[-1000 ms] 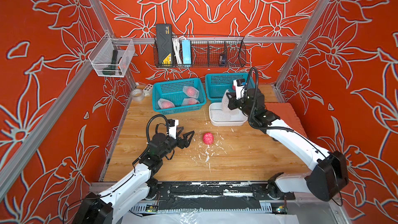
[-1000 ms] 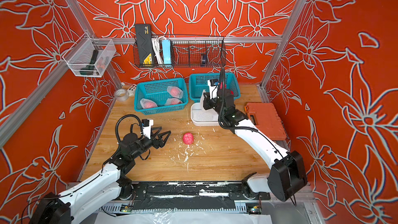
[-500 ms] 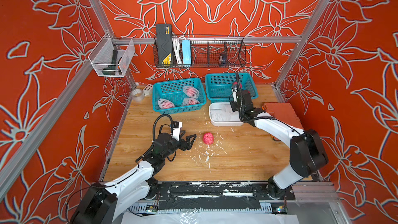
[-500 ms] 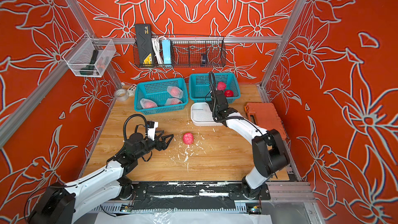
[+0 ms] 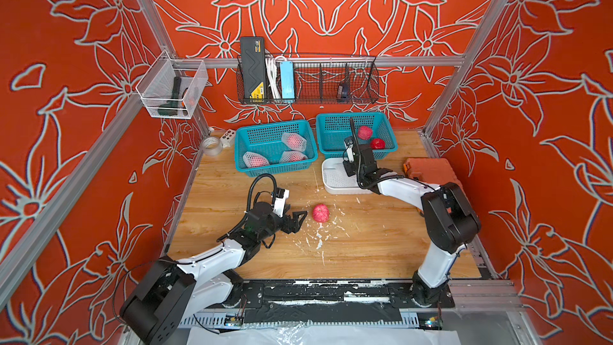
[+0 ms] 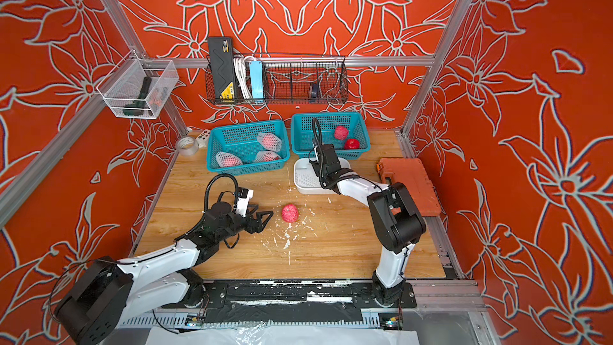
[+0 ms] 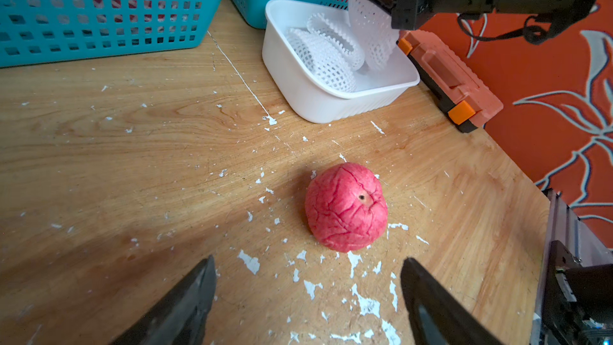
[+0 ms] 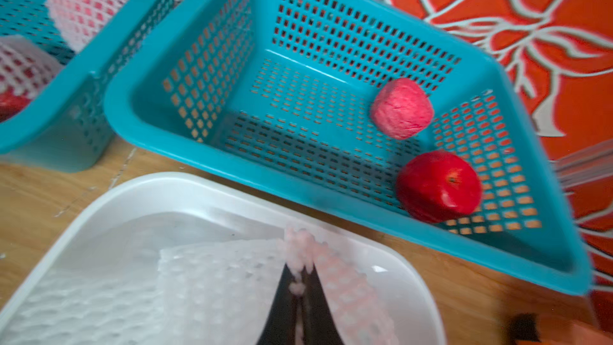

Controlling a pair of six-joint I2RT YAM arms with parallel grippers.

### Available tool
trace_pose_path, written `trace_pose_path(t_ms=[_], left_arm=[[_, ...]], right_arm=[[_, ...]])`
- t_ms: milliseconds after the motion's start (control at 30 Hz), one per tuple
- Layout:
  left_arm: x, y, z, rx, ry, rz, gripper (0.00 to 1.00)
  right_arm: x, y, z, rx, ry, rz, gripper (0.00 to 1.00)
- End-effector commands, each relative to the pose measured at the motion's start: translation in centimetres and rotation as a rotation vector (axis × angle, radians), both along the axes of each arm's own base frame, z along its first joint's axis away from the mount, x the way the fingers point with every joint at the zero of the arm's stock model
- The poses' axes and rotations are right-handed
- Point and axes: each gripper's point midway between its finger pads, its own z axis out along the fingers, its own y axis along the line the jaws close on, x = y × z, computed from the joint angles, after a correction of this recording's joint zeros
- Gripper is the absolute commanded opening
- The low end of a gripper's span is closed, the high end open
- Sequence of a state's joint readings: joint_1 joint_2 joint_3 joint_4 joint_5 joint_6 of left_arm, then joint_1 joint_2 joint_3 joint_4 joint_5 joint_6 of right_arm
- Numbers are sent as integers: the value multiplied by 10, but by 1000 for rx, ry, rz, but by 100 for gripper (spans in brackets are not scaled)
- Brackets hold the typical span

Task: Remove foam nets from apples
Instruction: Place the foam net into the storage box.

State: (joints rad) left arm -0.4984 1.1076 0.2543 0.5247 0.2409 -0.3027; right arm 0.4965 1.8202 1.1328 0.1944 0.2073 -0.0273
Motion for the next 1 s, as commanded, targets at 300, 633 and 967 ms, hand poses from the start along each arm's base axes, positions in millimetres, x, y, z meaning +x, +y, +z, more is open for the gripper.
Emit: trace_pose_path(t_ms=[300,633,967], left_arm=[[8,-11,8,4,-33,-33,84],[9,-14,1,19,-16,-42,84],[9,-15,5,16,-24,-43,84]], right_arm=[[-2,36,-37,114,116,79,33],[-15,50,32,274,126,143,53],[-32,40,98,500,135,181,57]])
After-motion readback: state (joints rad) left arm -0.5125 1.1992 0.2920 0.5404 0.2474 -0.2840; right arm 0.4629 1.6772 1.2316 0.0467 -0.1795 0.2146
